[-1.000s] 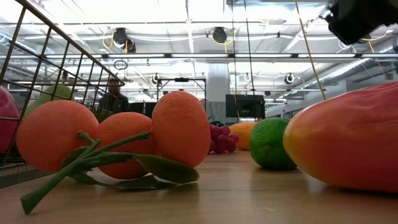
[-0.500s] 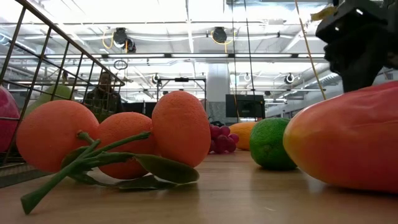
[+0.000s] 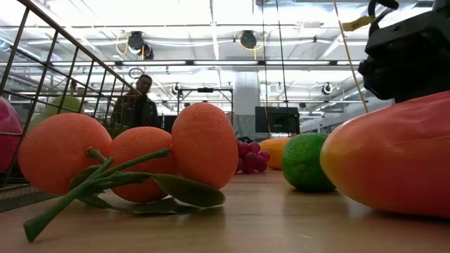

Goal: Build produce basket
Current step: Put the dark red apple into the wire basket

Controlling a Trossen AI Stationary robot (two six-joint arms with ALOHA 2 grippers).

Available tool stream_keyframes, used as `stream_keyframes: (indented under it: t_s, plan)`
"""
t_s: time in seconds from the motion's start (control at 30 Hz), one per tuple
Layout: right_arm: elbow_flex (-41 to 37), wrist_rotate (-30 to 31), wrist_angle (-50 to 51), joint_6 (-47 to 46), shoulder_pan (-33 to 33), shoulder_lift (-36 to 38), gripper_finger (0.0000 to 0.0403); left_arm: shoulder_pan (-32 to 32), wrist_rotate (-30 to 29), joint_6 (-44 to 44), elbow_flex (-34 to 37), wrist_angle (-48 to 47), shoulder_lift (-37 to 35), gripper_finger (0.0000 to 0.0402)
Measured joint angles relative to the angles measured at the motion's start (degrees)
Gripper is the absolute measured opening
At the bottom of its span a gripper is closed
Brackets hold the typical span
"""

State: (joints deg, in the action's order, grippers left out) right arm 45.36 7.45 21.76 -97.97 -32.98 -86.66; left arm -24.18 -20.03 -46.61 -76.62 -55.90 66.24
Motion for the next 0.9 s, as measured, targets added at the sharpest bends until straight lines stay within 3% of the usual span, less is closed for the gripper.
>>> stream_keyframes:
  t_s: [0.13, 0.6, 0.9]
  plan:
    - [0.00, 0.00, -0.95, 0.95, 0.08, 1.29, 0.0268, 2.55, 0.00, 0.85, 0.00, 0.04, 0.00, 0.0093]
    - [0.00, 1.84, -0.78, 9.95, 3.45, 18.00, 0.0284, 12.52, -0.04, 8.24, 0.02, 9.54, 0.00, 0.0093]
    - [0.00, 4.89, -10.02, 21.77, 9.55, 27.68, 0.0284, 18.28, -0.02, 8.93, 0.02, 13.32, 0.00, 0.0093]
